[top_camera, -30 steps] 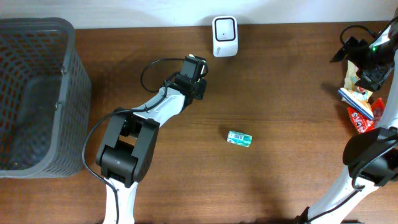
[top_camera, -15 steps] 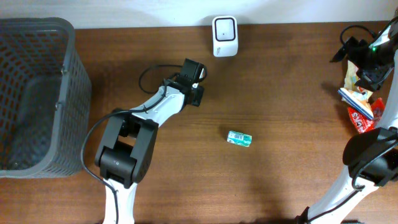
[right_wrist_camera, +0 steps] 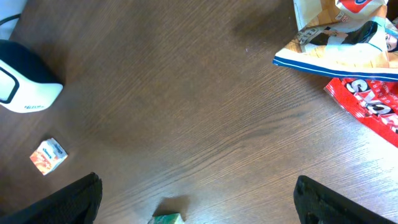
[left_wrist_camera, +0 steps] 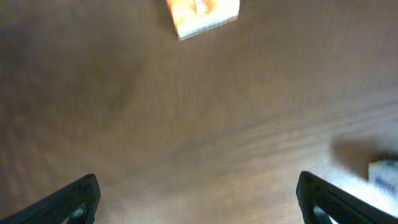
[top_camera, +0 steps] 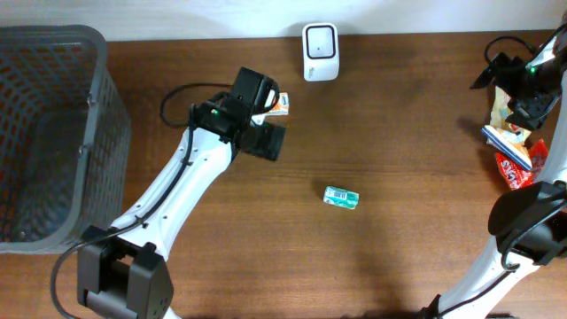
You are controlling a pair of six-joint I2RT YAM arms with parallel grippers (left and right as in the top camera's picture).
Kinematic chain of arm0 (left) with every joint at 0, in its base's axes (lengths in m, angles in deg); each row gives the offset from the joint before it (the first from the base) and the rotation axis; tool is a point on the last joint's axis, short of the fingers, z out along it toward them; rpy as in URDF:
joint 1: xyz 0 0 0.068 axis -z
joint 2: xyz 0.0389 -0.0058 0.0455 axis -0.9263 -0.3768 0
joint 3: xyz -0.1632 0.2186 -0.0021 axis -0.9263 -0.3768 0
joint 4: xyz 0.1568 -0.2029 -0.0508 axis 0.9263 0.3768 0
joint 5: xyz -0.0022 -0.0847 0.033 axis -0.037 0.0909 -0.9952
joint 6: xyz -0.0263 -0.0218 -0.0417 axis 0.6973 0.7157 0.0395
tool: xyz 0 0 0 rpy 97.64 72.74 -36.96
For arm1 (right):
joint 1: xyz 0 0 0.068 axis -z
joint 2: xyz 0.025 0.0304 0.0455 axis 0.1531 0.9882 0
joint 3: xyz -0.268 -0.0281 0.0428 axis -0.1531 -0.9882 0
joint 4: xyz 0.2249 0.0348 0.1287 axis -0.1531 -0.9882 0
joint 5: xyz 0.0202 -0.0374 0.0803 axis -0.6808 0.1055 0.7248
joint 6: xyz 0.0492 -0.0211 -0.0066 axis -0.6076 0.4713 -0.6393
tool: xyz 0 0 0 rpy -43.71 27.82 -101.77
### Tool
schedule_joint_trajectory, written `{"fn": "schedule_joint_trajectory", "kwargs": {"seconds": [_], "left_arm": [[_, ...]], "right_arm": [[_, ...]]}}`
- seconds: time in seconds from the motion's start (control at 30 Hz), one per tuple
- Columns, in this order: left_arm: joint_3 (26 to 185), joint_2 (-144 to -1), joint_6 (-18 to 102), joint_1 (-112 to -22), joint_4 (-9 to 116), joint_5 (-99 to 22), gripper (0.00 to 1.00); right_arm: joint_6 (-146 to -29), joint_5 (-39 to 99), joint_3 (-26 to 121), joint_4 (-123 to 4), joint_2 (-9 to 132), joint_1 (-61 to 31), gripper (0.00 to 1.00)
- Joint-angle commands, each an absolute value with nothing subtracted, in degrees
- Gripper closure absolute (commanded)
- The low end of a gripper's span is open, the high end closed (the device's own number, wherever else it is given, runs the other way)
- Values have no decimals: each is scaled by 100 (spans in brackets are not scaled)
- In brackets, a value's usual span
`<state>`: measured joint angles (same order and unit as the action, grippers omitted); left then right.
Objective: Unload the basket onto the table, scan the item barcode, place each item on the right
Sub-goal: 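Reach the left gripper down to the green tissue pack and grasp it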
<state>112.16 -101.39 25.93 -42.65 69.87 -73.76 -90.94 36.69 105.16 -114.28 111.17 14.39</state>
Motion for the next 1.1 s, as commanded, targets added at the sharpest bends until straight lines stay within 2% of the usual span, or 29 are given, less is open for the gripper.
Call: {"fn": "schedule_joint_trajectory", "kwargs": {"seconds": [0.0,0.1,0.13,0.2,0.27,0.57,0.73,0.83,0.87,0.9,0.93,0.97,1.0,1.03,1.07], "left_arm": [[11214,-10174,2567,-4289,7171,-7282,1],[11214,-10174,2565,-4289,7192,-6314,1],[11214,-10183,2563,-4289,7188,-5618,1],[11199,-10272,2565,-4237,7192,-4521,1],[11146,-10521,2569,-4029,7184,-3789,1],[11105,-11538,4655,-3034,6679,-3702,1],[11105,-11763,5568,-2936,6364,-3717,1],[11105,-11916,5599,-2785,6364,-3734,9],[11105,-11929,5618,-2750,6358,-3734,14],[11105,-11940,5747,-2711,6323,-3737,27],[11105,-11940,5942,-2709,6299,-3734,35],[11105,-11940,5964,-2717,6191,-3734,32],[11105,-11940,5964,-2744,6130,-3732,11],[11105,-11940,5968,-2779,6111,-3689,1],[11105,-11940,5981,-2836,6126,-3446,1]], "right_arm": [[-9061,3660,10575,-11118,11076,1446,2],[-9054,4324,10575,-11289,11076,1444,2],[-8807,4580,10558,-11516,11085,1395,2],[-7911,4488,10446,-11713,11104,1111,2],[-7791,4152,10248,-11673,11104,840,2],[-7793,4047,10101,-11640,11104,504,1],[-7793,4047,10101,-11640,11104,504,2],[-7793,4045,10101,-11640,11104,504,2],[-7793,4047,10101,-11640,11104,504,2],[-7793,4047,10101,-11640,11104,504,2],[-7793,4047,10101,-11640,11104,504,2],[-7793,4047,10101,-11640,11104,504,2],[-7793,4047,10101,-11640,11104,504,1],[-7793,4047,10101,-11640,11104,504,2],[-7793,4047,10101,-11640,11104,504,2]]}}
